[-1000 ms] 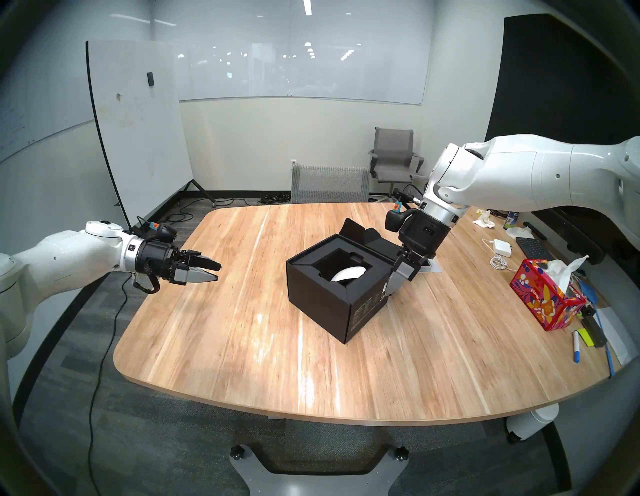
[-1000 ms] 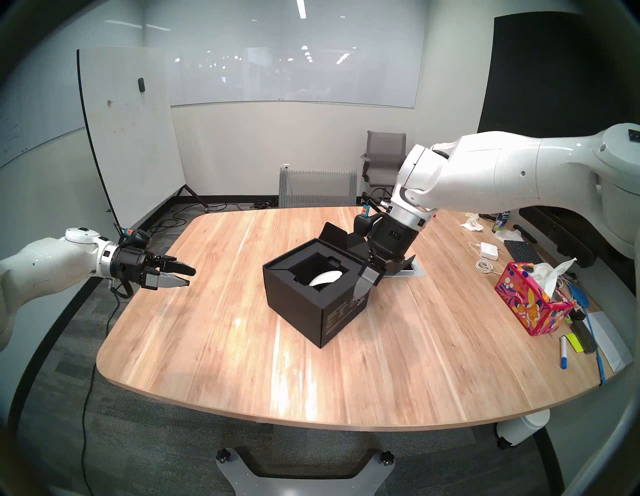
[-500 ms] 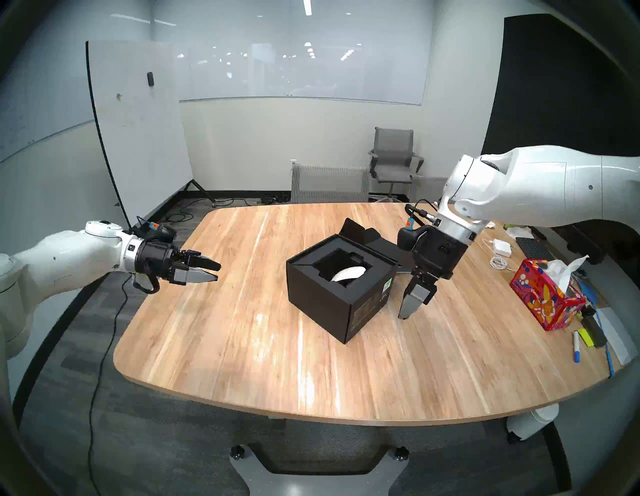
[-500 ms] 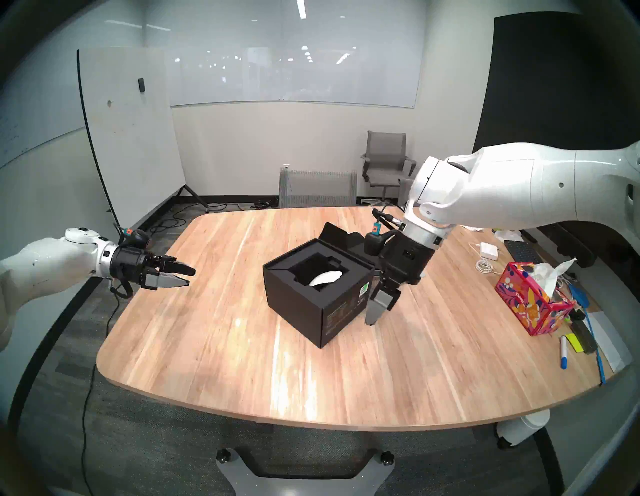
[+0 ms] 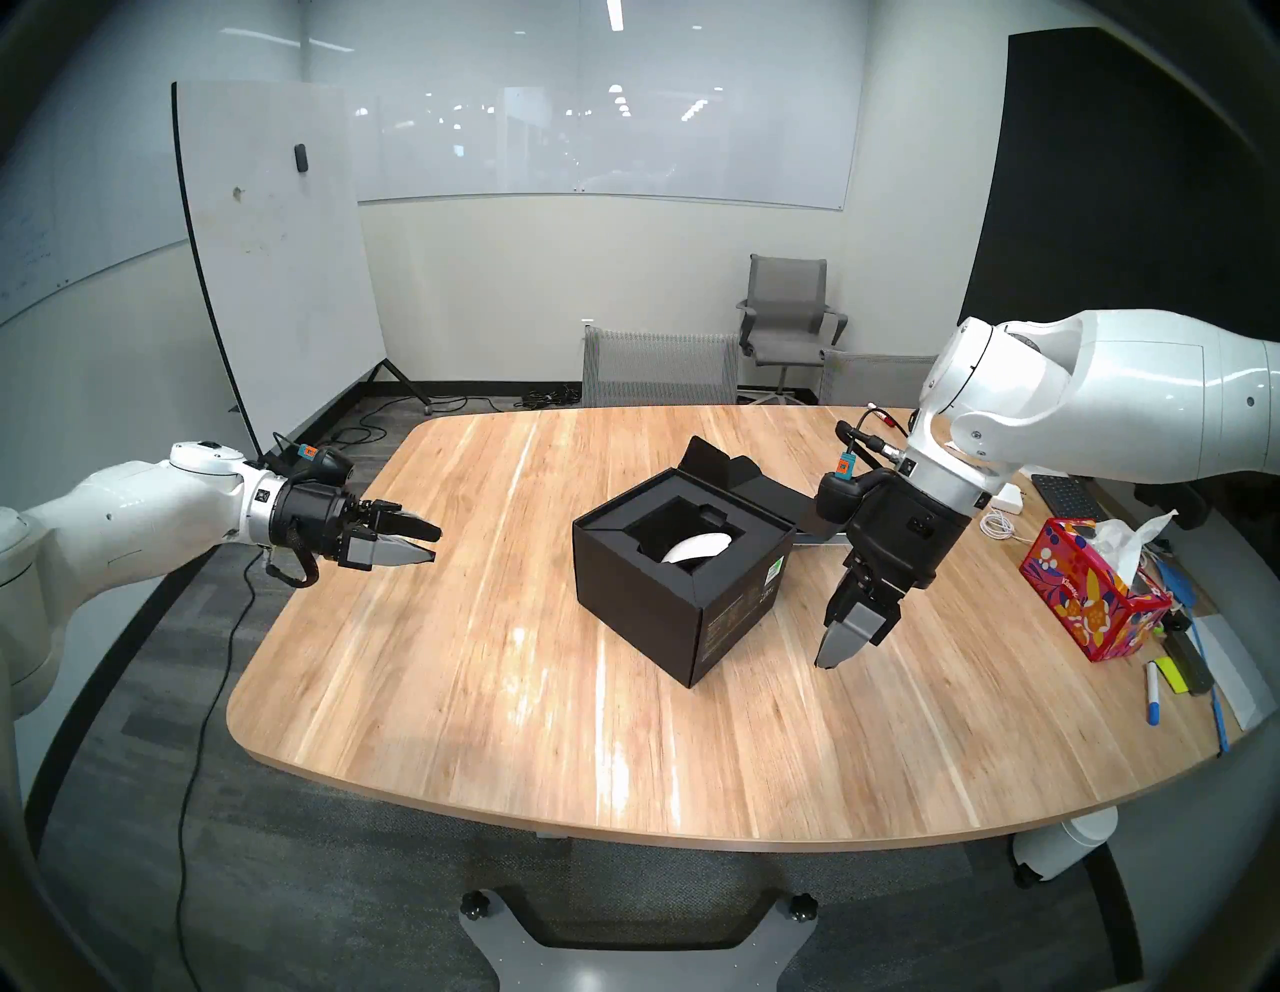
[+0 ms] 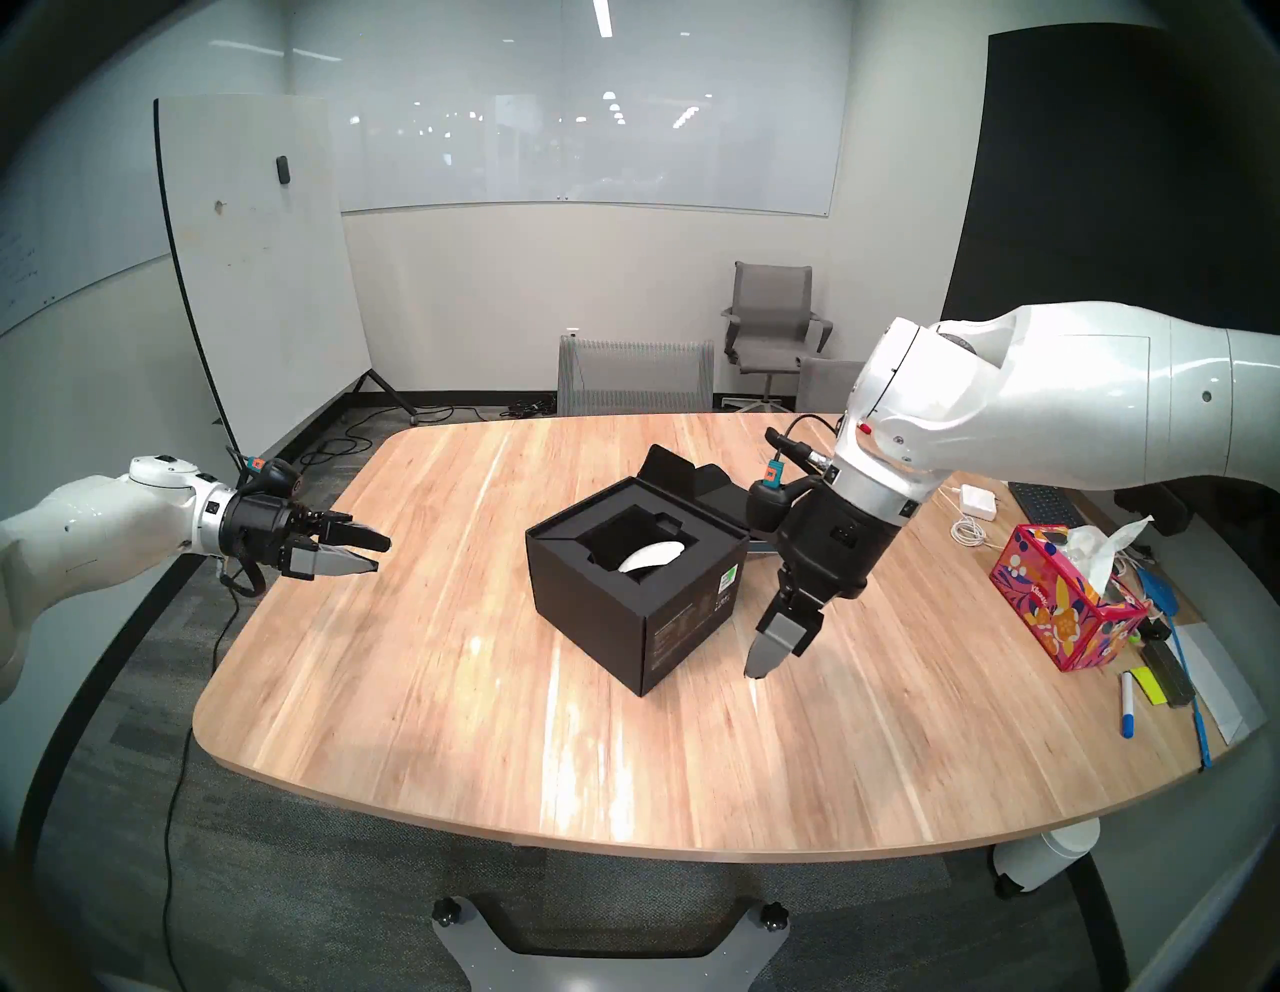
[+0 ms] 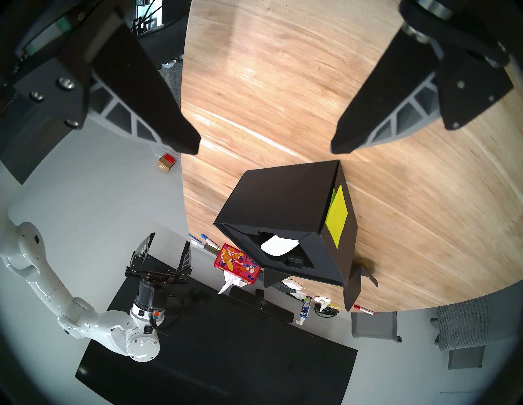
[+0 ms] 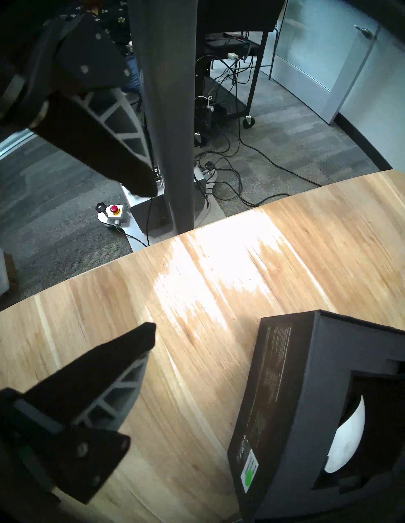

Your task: Open the box and place the mouse inside

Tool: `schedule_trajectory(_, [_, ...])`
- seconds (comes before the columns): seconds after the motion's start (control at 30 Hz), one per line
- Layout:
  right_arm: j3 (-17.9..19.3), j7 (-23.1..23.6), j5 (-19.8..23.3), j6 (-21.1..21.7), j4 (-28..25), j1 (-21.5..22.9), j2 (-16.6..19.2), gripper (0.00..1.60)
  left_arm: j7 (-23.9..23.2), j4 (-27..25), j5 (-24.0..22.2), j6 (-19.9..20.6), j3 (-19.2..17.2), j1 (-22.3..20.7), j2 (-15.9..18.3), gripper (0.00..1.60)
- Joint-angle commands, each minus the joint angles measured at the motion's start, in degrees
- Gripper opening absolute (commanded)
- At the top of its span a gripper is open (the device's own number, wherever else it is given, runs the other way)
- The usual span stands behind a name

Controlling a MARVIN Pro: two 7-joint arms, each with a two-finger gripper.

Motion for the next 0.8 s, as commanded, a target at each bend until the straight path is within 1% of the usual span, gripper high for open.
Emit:
schedule_trajectory(0.0, [0.6, -5.3, 1.1, 1.4, -5.0, 4.8, 6.6, 1.6, -0.3, 0.2, -0.3, 0.1, -0.6, -1.0, -0.2, 1.6])
schedule_trajectory(0.03, [0.4, -6.2, 1.3, 1.5, -5.6, 5.2, 6.8, 1.6, -0.3, 0.2, -0.3, 0.1, -0.6, -1.0, -0.2, 1.6])
schedule_trajectory(0.07, [0.5, -7.5, 1.4, 1.8, -6.7, 5.6, 7.9, 1.6, -0.3, 0.2, -0.3, 0.1, -0.6, -1.0, -0.2, 1.6])
schedule_trajectory(0.33, [-0.2, -15.9, 2.7, 2.9, -12.0, 7.5, 13.2, 1.6, -0.3, 0.4, -0.3, 0.2, -0.6, -1.0, -0.2, 1.6])
schedule_trajectory(0.37, [-0.4, -16.7, 2.9, 2.9, -12.4, 7.6, 13.3, 1.6, -0.3, 0.4, -0.3, 0.2, -0.6, -1.0, -0.3, 1.6])
schedule_trajectory(0.4, [-0.3, -18.4, 3.0, 3.0, -13.2, 7.9, 14.5, 1.6, -0.3, 0.4, -0.3, 0.2, -0.6, -1.0, -0.3, 1.6])
schedule_trajectory(0.43, [-0.5, -18.9, 3.1, 3.0, -13.4, 8.0, 14.7, 1.6, -0.3, 0.4, -0.3, 0.2, -0.6, -1.0, -0.3, 1.6])
schedule_trajectory(0.47, [-0.5, -20.7, 3.2, 3.0, -14.1, 8.1, 15.9, 1.6, -0.3, 0.5, -0.3, 0.2, -0.7, -1.0, -0.3, 1.6])
schedule_trajectory(0.5, [-0.7, -21.3, 3.2, 2.9, -14.2, 8.3, 16.1, 1.6, -0.3, 0.5, -0.3, 0.2, -0.7, -1.1, -0.3, 1.6])
schedule_trajectory(0.57, [-0.8, -23.8, 3.1, 2.7, -14.9, 8.5, 17.7, 1.6, -0.3, 0.6, -0.4, 0.2, -0.7, -1.1, -0.4, 1.6])
schedule_trajectory(0.67, [-1.1, -26.4, 2.9, 2.1, -15.2, 8.7, 19.1, 1.6, -0.3, 0.7, -0.4, 0.3, -0.7, -1.1, -0.4, 1.6])
schedule_trajectory(0.7, [-1.2, -28.1, 2.9, 1.8, -15.7, 8.7, 20.2, 1.6, -0.3, 0.8, -0.4, 0.3, -0.7, -1.1, -0.5, 1.6])
schedule_trajectory(0.73, [-1.4, -28.5, 2.9, 1.5, -15.6, 8.7, 20.3, 1.6, -0.3, 0.8, -0.4, 0.3, -0.7, -1.1, -0.5, 1.6])
schedule_trajectory(0.77, [-1.3, -30.1, 2.8, 1.0, -16.0, 8.7, 21.5, 1.6, -0.3, 0.8, -0.4, 0.3, -0.7, -1.1, -0.5, 1.6])
